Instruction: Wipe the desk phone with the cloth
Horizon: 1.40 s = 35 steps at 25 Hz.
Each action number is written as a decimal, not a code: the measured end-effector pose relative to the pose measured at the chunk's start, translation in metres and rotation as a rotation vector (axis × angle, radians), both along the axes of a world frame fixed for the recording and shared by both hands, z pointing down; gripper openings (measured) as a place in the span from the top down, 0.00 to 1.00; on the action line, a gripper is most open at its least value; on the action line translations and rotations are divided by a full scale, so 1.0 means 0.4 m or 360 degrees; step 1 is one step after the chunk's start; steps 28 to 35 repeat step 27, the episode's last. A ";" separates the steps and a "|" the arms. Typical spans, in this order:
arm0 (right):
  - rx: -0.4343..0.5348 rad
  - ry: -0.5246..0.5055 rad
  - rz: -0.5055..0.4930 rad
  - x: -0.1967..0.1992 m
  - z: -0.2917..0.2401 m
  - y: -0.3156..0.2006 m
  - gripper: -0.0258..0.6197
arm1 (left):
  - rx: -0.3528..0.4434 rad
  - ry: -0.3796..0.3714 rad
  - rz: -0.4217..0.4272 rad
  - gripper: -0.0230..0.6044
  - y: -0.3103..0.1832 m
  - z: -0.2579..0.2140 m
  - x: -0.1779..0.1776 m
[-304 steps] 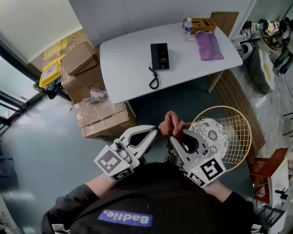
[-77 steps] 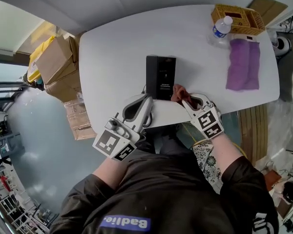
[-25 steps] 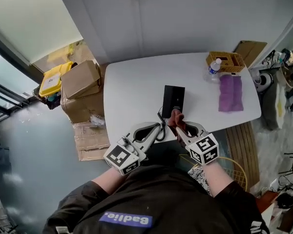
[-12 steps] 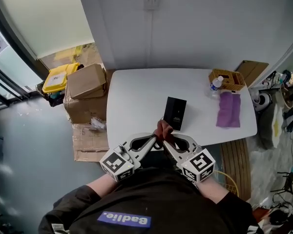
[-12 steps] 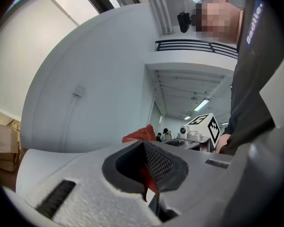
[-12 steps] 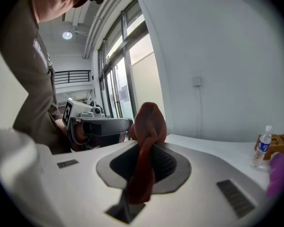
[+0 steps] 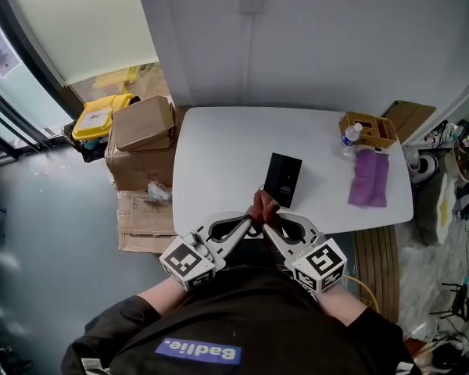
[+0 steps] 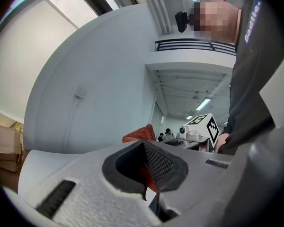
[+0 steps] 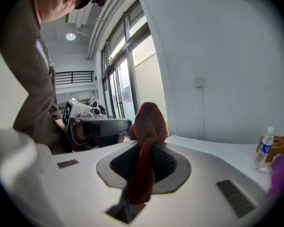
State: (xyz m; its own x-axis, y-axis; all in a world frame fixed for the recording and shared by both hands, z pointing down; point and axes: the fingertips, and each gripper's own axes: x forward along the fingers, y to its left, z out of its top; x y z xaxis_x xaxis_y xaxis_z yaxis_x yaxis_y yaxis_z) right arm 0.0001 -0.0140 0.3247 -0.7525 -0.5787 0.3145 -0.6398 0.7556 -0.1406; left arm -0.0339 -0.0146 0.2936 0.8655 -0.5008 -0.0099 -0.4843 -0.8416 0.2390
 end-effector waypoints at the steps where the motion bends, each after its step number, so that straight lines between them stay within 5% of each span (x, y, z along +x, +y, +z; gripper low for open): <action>1: 0.0001 0.0004 0.0001 0.003 0.000 0.001 0.85 | -0.0003 0.0000 0.0002 0.96 0.001 -0.003 0.003; 35: 0.0001 0.0019 0.0038 0.042 0.016 0.025 0.85 | -0.0024 -0.0015 0.0063 0.96 0.029 -0.014 0.056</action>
